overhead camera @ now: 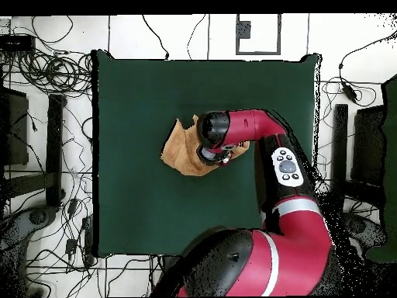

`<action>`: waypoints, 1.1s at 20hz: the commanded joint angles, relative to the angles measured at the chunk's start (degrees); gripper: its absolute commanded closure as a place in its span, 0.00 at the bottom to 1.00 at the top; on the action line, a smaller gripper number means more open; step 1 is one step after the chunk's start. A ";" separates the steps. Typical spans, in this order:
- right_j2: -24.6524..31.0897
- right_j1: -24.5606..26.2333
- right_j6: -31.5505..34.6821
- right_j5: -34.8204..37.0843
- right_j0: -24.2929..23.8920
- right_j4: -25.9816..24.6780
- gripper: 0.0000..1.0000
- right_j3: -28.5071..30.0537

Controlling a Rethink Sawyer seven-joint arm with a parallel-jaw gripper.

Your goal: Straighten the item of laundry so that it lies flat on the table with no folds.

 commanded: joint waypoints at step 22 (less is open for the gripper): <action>5.88 9.65 -2.62 -27.98 0.49 -3.32 1.00 -9.08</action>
